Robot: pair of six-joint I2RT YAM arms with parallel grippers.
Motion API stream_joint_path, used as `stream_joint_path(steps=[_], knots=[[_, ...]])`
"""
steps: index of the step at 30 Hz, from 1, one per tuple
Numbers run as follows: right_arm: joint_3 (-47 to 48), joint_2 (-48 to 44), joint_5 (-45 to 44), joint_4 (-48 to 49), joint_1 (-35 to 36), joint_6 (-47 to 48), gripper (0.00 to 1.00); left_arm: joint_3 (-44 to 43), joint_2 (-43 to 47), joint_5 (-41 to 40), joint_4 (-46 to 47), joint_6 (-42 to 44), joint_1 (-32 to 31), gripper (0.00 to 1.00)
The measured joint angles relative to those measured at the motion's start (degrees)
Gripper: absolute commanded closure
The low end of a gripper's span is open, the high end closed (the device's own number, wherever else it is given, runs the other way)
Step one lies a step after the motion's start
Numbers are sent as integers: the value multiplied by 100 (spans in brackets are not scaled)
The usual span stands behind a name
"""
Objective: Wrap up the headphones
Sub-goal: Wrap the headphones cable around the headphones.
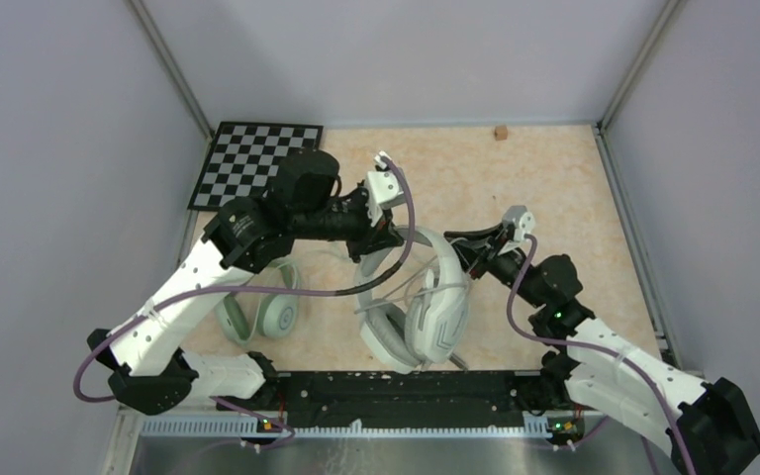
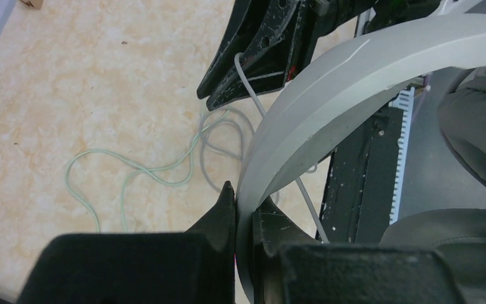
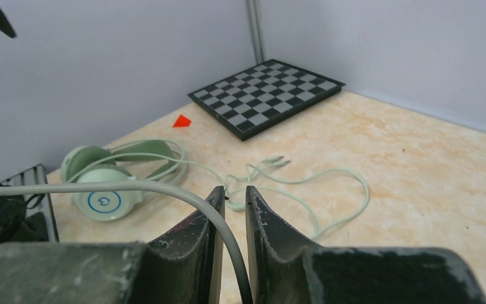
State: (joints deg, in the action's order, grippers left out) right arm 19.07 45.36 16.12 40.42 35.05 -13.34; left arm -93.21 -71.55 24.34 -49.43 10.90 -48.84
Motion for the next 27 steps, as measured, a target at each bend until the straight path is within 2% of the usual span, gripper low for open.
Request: stream_joint_path(steps=[2,5,10,19,27], knots=[[9,0,-114,-188,-2,57,85,22,-11,-20,-92,173,0,100],[26,-2,-229,-463,-66,118,94,188,-7,-173,-170,531,0,100],[264,-20,-127,-1176,-205,109,100,671,-68,-1069,-129,1075,-2,100],[1405,-15,778,-3303,-284,-157,100,1202,-249,-3139,350,1534,-24,100],[1668,57,1709,-4321,-323,-435,99,1523,-249,-3908,916,1930,-129,100]])
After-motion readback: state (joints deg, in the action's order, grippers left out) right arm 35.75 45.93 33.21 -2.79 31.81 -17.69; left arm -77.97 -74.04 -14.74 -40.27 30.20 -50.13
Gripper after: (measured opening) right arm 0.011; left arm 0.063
